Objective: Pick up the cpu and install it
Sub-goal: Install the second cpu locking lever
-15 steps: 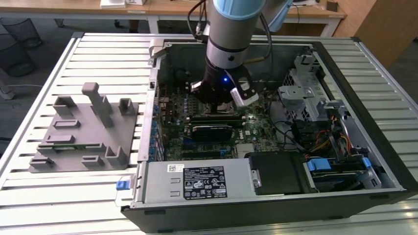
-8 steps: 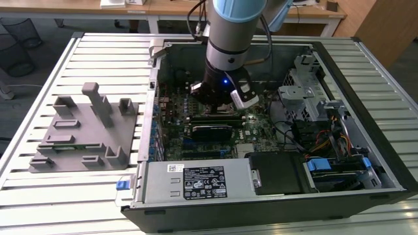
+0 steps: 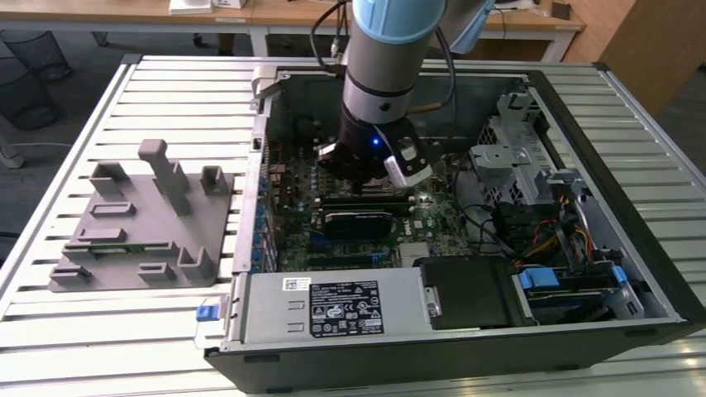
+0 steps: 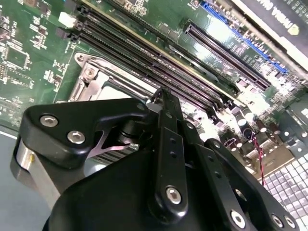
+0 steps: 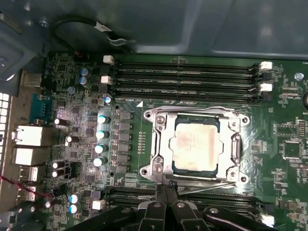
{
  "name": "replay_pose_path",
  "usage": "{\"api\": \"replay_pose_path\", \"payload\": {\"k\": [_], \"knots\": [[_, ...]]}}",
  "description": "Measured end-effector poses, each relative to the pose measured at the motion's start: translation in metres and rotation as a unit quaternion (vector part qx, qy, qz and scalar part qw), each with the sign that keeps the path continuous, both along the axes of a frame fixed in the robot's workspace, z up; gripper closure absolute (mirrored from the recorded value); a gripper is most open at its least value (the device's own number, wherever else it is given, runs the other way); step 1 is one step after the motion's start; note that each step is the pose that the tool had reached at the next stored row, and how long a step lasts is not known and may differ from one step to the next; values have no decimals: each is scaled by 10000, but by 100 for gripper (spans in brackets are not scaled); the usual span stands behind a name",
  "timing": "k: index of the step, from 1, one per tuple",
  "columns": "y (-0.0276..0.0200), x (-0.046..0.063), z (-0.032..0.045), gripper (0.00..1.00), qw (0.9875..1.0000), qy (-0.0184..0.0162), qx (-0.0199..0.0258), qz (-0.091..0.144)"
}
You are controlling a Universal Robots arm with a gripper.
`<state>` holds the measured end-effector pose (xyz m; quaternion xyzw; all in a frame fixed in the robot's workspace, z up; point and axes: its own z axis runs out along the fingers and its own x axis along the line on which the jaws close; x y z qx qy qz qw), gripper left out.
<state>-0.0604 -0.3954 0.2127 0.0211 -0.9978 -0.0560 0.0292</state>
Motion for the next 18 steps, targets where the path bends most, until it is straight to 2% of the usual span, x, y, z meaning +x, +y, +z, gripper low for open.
{"api": "replay_pose_path", "payload": {"k": [4, 6, 9, 11, 15, 18], "knots": [[-1, -22, -56, 89, 10000, 1, 50, 20], [-3, -37, -77, 89, 9999, 0, 103, 26], [-33, -60, -88, 89, 9998, 0, 182, 26], [-50, -76, -92, 89, 9998, 0, 207, 27], [-80, -82, -104, 89, 9997, 0, 228, 27], [-104, -87, -111, 89, 9996, 0, 279, 27]]}}
